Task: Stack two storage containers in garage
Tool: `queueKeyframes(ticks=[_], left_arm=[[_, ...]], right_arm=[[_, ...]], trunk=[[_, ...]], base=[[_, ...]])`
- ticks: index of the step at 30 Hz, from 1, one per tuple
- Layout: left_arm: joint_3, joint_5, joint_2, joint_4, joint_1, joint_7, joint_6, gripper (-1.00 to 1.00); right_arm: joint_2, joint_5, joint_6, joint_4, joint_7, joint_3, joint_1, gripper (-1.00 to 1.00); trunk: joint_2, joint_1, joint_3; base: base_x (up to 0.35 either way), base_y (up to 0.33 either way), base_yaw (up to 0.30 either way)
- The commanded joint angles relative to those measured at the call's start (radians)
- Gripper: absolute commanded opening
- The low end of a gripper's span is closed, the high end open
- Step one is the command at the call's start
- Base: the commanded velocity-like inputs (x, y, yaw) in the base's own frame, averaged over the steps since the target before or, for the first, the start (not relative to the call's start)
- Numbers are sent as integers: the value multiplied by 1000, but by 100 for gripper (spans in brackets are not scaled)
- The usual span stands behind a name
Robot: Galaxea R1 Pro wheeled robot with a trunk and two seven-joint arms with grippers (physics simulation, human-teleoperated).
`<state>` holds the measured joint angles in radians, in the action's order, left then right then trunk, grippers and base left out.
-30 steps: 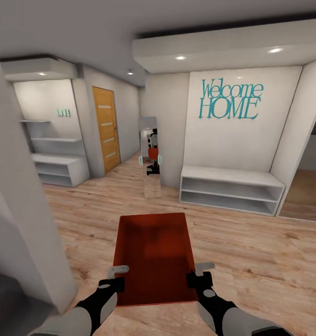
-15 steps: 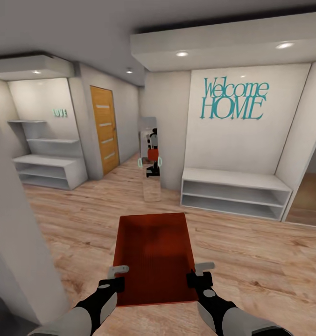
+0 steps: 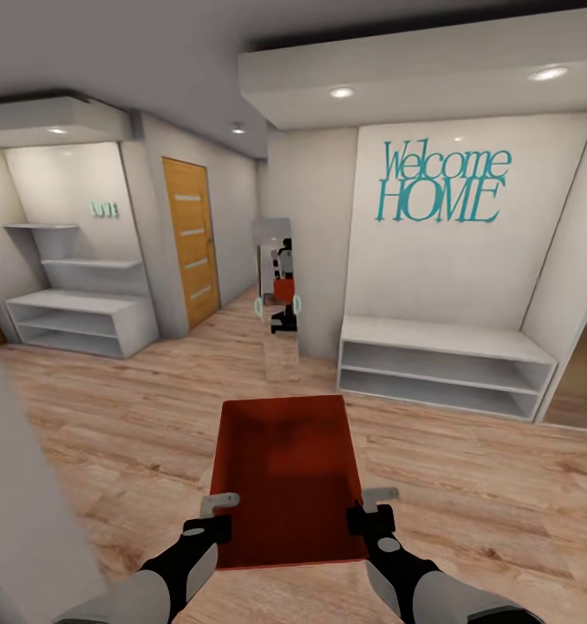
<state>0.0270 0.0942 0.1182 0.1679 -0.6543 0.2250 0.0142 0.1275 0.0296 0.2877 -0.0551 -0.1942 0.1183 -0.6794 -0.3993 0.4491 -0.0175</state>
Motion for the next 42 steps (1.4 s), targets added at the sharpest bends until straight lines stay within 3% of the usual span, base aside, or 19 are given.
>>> queueKeyframes(ticks=[1, 26, 42], left_arm=[[-53, 79, -60, 4, -1, 8, 3, -100], [-53, 79, -61, 4, -1, 8, 3, -100], [-52, 79, -61, 4, -1, 8, 3, -100]], right_arm=[[-5, 4, 1, 0, -4, -65, 0, -100], [-6, 3, 2, 0, -2, -65, 0, -100], [-6, 4, 2, 0, -2, -65, 0, -100]], trunk=[[-1, 1, 0], [-1, 1, 0], [-1, 1, 0]], base=[[322, 0, 0], [322, 0, 4], [322, 0, 241]])
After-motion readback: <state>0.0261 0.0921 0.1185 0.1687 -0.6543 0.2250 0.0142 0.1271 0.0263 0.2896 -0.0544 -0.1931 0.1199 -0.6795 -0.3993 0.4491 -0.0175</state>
